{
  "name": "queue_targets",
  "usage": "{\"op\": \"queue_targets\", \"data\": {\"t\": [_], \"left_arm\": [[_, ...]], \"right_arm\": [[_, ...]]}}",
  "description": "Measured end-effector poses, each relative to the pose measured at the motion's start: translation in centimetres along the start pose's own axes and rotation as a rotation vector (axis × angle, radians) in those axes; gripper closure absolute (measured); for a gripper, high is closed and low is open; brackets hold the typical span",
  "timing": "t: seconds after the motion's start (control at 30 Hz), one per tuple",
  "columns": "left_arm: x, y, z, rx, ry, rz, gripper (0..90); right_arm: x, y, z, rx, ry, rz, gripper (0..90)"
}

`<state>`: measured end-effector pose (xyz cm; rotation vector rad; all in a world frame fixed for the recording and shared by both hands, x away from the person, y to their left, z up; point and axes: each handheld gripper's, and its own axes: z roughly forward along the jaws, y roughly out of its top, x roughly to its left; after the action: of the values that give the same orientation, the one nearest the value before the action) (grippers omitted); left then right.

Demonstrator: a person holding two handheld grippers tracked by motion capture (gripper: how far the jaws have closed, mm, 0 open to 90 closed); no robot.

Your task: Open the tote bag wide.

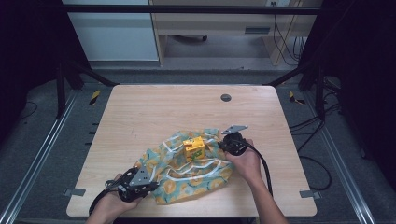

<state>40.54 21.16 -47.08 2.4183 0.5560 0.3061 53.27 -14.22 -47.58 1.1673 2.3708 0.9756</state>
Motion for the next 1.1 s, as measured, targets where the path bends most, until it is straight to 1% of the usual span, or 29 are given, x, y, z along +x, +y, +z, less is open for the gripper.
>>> {"op": "queue_targets", "data": {"t": [0.07, 0.23, 0.33, 0.4, 0.43, 0.5, 0.53, 0.57, 0.63, 0.67, 0.77, 0.87, 0.9, 0.97, 1.1], "left_arm": [[0.0, 0.0, 0.0, 0.000, -0.001, -0.001, 89.3], [-0.1, -0.1, 0.3, 0.008, -0.005, -0.003, 89.3], [-0.2, 0.0, 0.4, 0.007, -0.010, 0.000, 89.4], [-0.2, 0.0, 0.5, 0.008, -0.013, 0.000, 89.4], [-0.2, 0.0, 0.5, 0.007, -0.015, -0.001, 89.4], [-0.3, 0.0, 0.5, 0.004, -0.018, -0.004, 89.5], [-0.3, 0.1, 0.5, 0.008, -0.018, 0.001, 89.5], [-0.4, 0.1, 0.6, 0.004, -0.022, -0.006, 89.5], [-0.5, 0.1, 0.7, 0.010, -0.024, 0.002, 89.5], [-0.4, 0.1, 0.7, 0.021, -0.024, 0.013, 89.5], [-0.5, 0.1, 0.9, 0.017, -0.018, 0.000, 89.5], [-0.4, 0.0, 0.9, 0.017, -0.011, -0.001, 89.5], [-0.4, 0.0, 0.9, 0.016, -0.004, -0.003, 89.5], [-0.3, -0.1, 0.9, 0.014, 0.002, -0.009, 89.5], [-0.2, -0.1, 0.9, 0.015, 0.003, -0.014, 89.5]], "right_arm": [[0.0, 0.0, 0.1, 0.002, 0.002, 0.007, 90.0], [0.0, 0.0, 0.3, -0.003, -0.005, 0.004, 90.0], [-0.1, 0.1, 0.4, -0.012, -0.014, 0.016, 90.0], [-0.2, 0.1, 0.5, -0.014, -0.015, 0.011, 90.0], [-0.3, 0.1, 0.6, -0.017, -0.018, 0.018, 90.0], [-0.3, 0.1, 0.7, -0.018, -0.021, 0.017, 90.0], [-0.4, 0.2, 0.7, -0.020, -0.021, 0.016, 90.0], [-0.4, 0.2, 0.8, -0.020, -0.022, 0.025, 90.0], [-0.4, 0.4, 0.9, -0.017, -0.030, 0.013, 90.0], [-0.4, 0.4, 0.9, -0.017, -0.030, 0.013, 90.0], [-0.4, 1.0, 0.9, -0.015, -0.043, -0.007, 90.0], [-0.4, 1.3, 1.0, -0.004, -0.046, -0.007, 90.0], [-0.4, 1.3, 1.2, 0.005, -0.047, -0.006, 90.0], [-0.4, 1.2, 1.3, 0.004, -0.047, -0.008, 90.0], [-0.4, 1.2, 1.3, 0.006, -0.050, -0.013, 89.8]]}}
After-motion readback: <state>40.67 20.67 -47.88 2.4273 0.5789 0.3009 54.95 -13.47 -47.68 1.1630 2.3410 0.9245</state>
